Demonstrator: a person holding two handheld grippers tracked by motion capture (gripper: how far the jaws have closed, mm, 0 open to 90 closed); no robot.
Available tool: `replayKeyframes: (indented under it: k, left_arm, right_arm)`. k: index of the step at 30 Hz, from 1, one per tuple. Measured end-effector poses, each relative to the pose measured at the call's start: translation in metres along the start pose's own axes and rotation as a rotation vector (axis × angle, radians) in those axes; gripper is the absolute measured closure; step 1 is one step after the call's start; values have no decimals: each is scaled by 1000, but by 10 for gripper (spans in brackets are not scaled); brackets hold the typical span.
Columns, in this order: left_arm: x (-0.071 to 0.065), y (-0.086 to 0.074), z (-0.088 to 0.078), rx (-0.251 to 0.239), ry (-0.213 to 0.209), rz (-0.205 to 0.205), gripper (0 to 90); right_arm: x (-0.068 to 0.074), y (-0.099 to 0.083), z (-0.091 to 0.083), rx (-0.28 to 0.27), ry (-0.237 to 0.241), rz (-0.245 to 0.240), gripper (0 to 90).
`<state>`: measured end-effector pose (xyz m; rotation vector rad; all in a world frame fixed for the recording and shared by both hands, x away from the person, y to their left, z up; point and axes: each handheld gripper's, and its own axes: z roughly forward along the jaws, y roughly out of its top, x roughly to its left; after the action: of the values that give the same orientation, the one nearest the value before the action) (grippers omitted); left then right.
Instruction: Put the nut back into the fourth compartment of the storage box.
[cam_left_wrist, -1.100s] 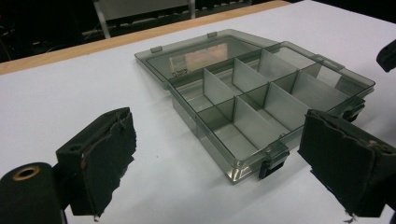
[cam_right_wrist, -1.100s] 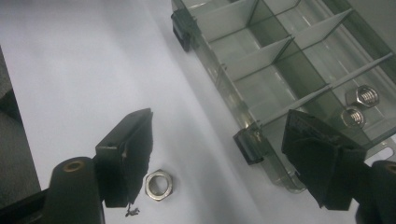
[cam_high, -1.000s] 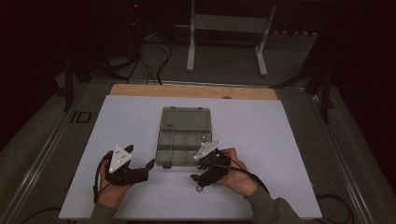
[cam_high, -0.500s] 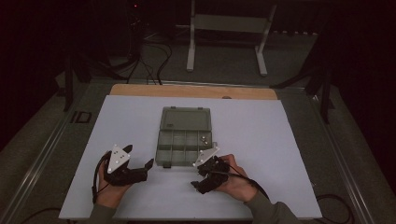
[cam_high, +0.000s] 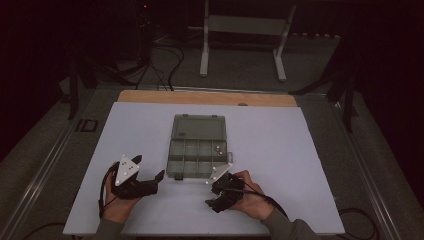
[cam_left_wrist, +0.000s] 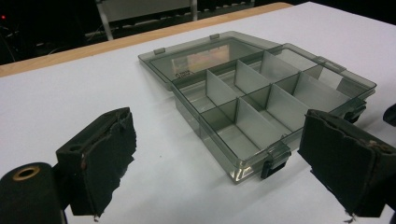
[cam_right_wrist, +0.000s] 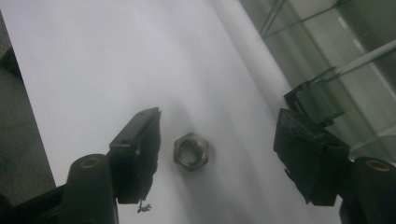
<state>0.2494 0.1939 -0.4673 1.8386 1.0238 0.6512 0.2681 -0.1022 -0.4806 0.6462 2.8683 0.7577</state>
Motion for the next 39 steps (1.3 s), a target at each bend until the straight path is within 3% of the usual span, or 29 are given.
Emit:
replayKeyframes:
  k: [14,27,39]
  left_arm:
    - [0,0,0,2,1,2,105]
    - [0,0,-1,2,1,2,106]
    - [0,0,0,5,0,6,106]
  right_arm:
    - [9,-4,15,84,-5,-48,508]
    - [6,-4,14,95,28,-35,692]
    - [6,-3,14,107,30,-39,699]
